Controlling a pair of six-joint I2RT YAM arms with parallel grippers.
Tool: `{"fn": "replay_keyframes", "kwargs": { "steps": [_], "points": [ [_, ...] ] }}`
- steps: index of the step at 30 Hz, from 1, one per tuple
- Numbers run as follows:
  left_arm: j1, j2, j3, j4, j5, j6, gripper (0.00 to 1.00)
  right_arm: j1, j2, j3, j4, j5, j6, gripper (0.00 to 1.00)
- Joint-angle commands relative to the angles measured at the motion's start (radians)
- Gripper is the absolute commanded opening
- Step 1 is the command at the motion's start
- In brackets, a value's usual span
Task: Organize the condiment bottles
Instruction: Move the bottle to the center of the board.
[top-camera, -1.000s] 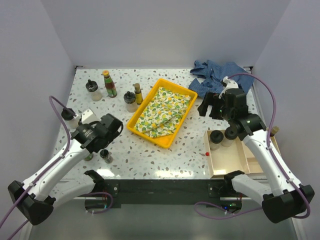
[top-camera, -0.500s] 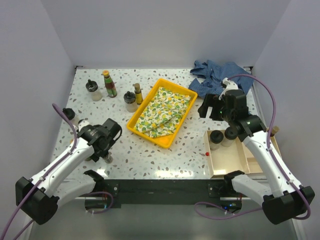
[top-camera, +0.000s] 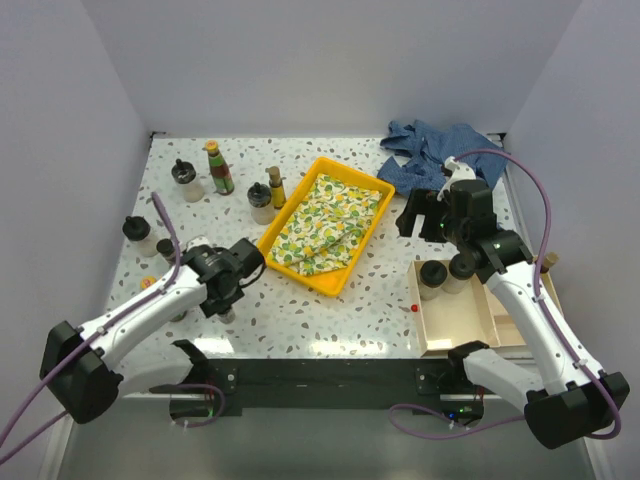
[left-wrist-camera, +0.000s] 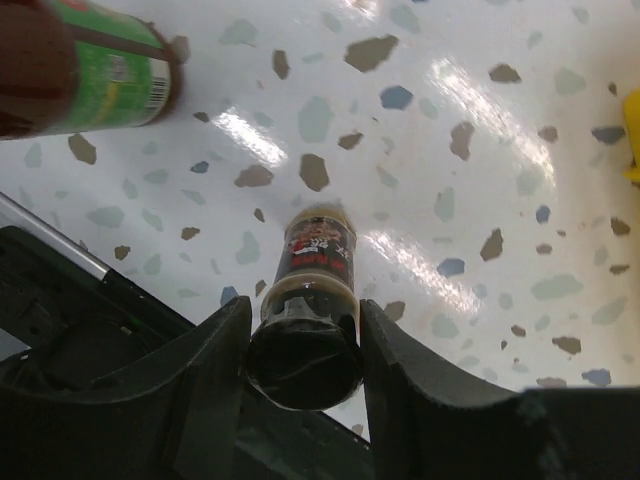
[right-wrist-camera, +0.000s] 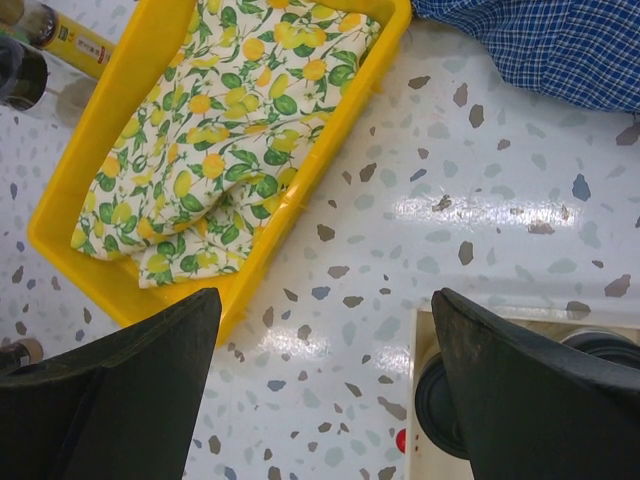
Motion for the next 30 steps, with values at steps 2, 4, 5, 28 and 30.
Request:
{"fn": "replay_keyframes", "kwargs": {
  "steps": [2, 4, 5, 28, 30],
  "points": [
    [-0.194, 0.158, 0.122, 0.07, 0.036, 0.014, 0.02, 0.004, -0.023, -0.002, -0.013, -0.02, -0.025, 0.91],
    [-0.296, 0.223, 0.196, 0.054, 0.013, 0.0, 0.01, 0.004, -0.035, 0.0, -0.025, -0.019, -0.032, 0.91],
    [-0.329, 0.247, 0.224, 0.045, 0.004, -0.009, 0.01, 0.004, -0.041, 0.0, -0.031, -0.019, -0.035, 0.91],
    [-0.645, 0.696, 0.692, 0.203, 0.058, 0.209, 0.07, 0.004, -0.228, -0.011, -0.151, 0.03, -0.055, 0.92],
    [-0.645, 0.721, 0.706, 0.206, 0.065, 0.23, 0.11, 0.004, -0.242, -0.014, -0.146, 0.02, -0.054, 0.92]
  ]
}}
